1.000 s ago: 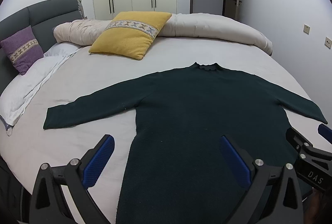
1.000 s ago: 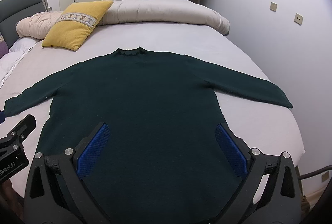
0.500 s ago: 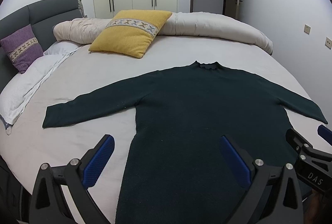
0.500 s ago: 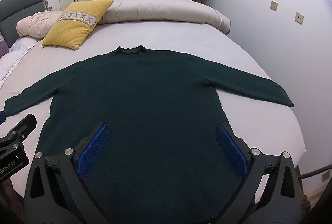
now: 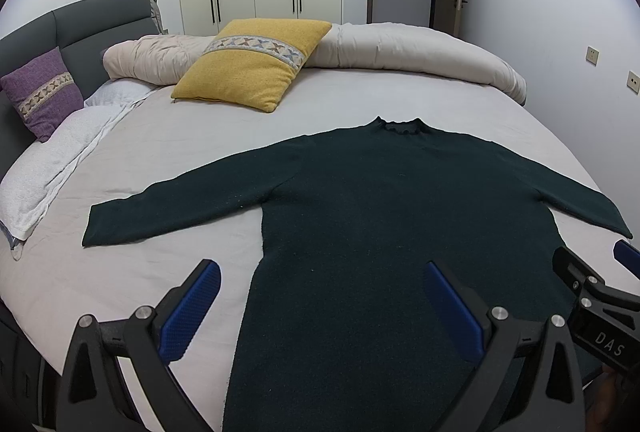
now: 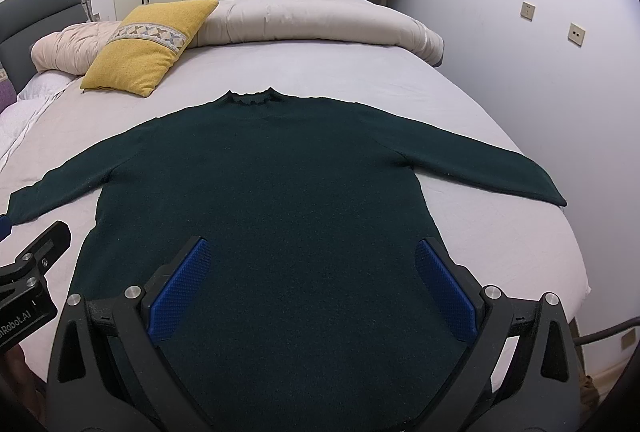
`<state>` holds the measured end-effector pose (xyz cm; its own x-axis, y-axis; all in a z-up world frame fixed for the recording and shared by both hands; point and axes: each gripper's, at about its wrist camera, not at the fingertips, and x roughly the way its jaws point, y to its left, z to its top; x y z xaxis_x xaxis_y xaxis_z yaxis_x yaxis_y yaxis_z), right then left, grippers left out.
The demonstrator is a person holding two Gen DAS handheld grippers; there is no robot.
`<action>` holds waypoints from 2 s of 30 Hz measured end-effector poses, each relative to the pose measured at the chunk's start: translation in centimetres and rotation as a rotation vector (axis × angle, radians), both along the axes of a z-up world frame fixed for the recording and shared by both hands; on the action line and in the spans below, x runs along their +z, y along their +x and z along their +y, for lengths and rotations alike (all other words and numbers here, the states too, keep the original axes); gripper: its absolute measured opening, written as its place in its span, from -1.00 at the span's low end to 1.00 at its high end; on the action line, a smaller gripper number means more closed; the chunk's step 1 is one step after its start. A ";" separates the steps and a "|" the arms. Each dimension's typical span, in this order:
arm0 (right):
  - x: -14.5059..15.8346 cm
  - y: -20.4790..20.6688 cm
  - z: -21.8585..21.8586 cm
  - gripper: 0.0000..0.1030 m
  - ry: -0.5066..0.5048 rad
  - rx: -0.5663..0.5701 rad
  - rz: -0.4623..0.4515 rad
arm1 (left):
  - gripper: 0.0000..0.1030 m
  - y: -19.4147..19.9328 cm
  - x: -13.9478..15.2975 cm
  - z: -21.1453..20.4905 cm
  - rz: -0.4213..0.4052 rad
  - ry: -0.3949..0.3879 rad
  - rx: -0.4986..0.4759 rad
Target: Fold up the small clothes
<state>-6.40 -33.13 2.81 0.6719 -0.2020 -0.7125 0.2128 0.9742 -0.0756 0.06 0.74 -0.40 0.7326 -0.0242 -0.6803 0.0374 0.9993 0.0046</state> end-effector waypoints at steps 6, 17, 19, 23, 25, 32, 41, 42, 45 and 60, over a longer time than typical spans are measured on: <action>0.0 0.0 0.0 0.99 -0.001 0.002 0.001 | 1.00 0.0 0.0 0.0 0.000 0.001 -0.001; 0.0 -0.2 0.1 0.99 -0.002 0.002 0.003 | 1.00 0.0 0.1 -0.1 0.001 0.001 0.000; -0.1 -0.2 0.1 0.99 -0.001 0.003 0.004 | 1.00 0.0 0.1 -0.1 0.001 0.000 0.000; -0.1 -0.3 0.2 0.99 -0.001 0.002 0.004 | 1.00 0.0 0.1 -0.1 0.001 0.000 0.000; -0.1 -0.2 0.2 0.99 -0.002 0.002 0.003 | 1.00 0.0 0.1 -0.1 0.002 0.001 0.000; -0.2 -0.3 0.4 0.99 0.000 0.001 0.006 | 1.00 -0.1 -0.2 0.0 0.002 0.000 0.001; -0.3 -0.4 0.9 0.99 -0.003 0.005 0.008 | 1.00 -0.1 -0.3 0.0 0.003 -0.001 0.001; -0.4 -0.4 1.0 0.99 -0.002 0.006 0.009 | 1.00 -0.1 -0.4 0.0 0.004 -0.001 0.001; -0.4 -0.1 1.0 0.99 -0.003 0.009 0.011 | 1.00 -0.1 -0.4 0.0 0.004 -0.003 0.002; -1.1 0.6 -0.9 0.99 0.046 0.011 0.017 | 1.00 0.9 -2.5 -0.2 0.077 -0.059 -0.031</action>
<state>-5.77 -34.06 1.75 0.6616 -0.1612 -0.7323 0.2011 0.9790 -0.0339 0.93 0.57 -2.90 0.6766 -0.0877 -0.7311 0.0664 0.9961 -0.0581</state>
